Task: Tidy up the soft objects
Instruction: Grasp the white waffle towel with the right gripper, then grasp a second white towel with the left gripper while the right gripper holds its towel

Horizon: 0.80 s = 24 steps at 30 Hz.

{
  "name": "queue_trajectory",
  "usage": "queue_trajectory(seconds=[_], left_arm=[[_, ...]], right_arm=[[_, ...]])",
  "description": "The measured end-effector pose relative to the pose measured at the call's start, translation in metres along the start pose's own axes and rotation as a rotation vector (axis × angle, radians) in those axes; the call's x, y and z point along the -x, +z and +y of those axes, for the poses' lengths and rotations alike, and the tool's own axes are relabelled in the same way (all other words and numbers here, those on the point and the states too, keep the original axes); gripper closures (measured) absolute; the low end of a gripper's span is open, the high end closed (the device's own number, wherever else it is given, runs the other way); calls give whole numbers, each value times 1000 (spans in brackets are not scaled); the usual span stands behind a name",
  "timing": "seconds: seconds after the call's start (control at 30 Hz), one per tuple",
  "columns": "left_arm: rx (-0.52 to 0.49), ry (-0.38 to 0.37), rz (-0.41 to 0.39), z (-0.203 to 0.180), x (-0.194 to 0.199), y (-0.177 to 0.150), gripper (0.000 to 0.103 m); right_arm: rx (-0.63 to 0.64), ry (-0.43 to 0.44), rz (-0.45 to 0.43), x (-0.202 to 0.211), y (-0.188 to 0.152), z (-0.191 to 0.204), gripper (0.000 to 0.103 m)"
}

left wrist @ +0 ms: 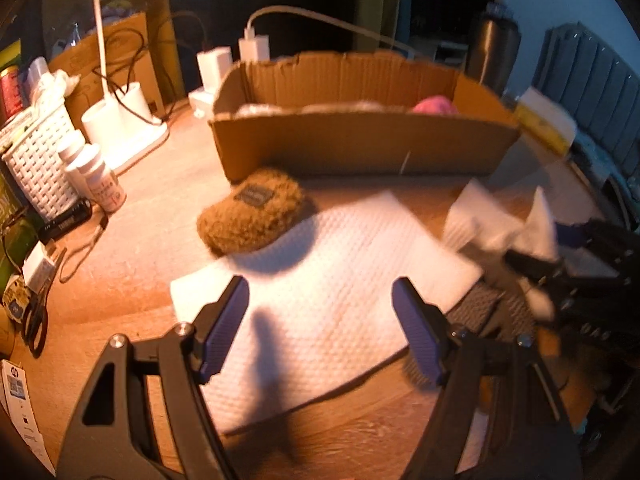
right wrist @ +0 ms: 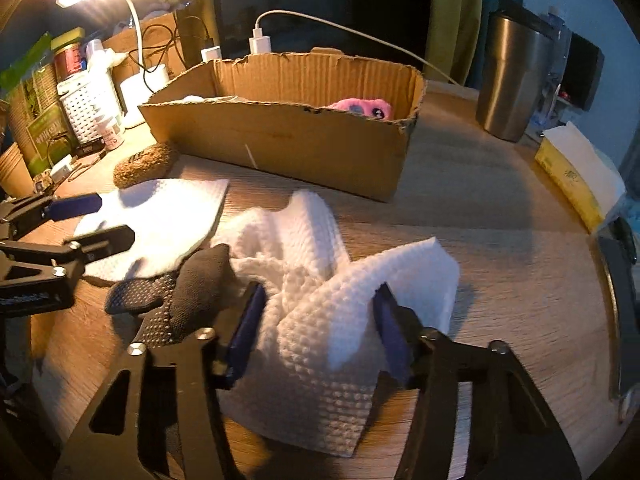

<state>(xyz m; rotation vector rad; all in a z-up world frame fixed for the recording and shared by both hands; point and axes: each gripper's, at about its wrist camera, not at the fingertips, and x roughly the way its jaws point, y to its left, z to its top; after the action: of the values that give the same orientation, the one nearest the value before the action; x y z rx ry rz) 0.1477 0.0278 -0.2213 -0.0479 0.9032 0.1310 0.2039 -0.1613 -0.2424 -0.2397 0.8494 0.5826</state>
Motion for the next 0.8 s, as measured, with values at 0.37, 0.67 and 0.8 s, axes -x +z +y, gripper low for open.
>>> queue_trajectory(seconds=[0.37,0.67,0.8], left_arm=[[-10,0,19,-2,-13,-9,43],[-57,-93,8,-20,-5,-7,90],[-46,-144,-19,-23,6,-4,91]], right_arm=[[-63,41,-41,11,-1,-18,84],[-94,79,-138,50,6,-29,84],[-100,70,-181,68,11,-31,84]])
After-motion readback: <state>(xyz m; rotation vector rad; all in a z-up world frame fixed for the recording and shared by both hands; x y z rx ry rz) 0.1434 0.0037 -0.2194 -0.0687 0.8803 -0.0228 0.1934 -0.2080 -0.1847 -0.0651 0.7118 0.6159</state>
